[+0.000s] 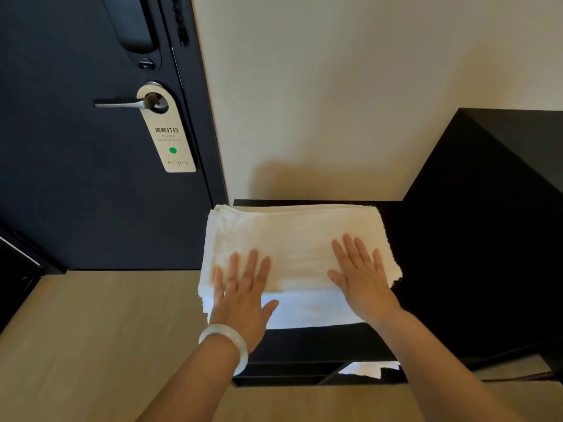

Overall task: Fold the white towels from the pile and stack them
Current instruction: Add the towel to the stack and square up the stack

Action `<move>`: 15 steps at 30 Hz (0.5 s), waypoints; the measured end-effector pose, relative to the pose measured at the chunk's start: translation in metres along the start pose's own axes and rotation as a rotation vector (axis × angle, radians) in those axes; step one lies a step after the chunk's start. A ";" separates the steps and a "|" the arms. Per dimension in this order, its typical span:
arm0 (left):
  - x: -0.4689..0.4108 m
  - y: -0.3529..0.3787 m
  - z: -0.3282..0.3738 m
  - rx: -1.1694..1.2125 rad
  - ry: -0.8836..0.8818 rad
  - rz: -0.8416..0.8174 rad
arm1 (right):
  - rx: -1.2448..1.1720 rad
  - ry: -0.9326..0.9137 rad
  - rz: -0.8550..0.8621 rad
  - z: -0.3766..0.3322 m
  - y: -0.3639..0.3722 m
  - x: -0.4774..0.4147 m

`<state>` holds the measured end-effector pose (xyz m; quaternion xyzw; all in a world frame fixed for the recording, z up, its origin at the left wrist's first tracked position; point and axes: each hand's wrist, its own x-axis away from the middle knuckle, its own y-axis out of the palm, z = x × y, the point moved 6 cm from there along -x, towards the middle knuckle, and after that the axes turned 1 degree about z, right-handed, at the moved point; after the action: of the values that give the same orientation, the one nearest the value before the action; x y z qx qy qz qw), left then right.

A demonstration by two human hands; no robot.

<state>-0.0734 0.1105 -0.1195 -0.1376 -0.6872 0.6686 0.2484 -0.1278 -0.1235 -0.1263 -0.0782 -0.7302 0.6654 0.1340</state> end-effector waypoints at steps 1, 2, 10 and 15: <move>0.001 0.002 0.000 0.007 -0.006 -0.009 | -0.017 -0.011 0.007 0.001 -0.003 -0.004; -0.001 -0.002 0.001 0.030 -0.022 0.008 | -0.025 -0.002 0.038 0.000 -0.010 -0.009; -0.070 -0.022 -0.042 0.012 -0.097 -0.009 | 0.018 -0.042 -0.023 -0.009 -0.023 -0.049; -0.075 -0.013 -0.050 0.066 -0.061 -0.029 | -0.022 -0.001 -0.027 0.000 -0.020 -0.056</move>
<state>0.0174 0.1135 -0.1197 -0.0990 -0.6740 0.6910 0.2416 -0.0731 -0.1424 -0.1121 -0.0694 -0.7385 0.6556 0.1416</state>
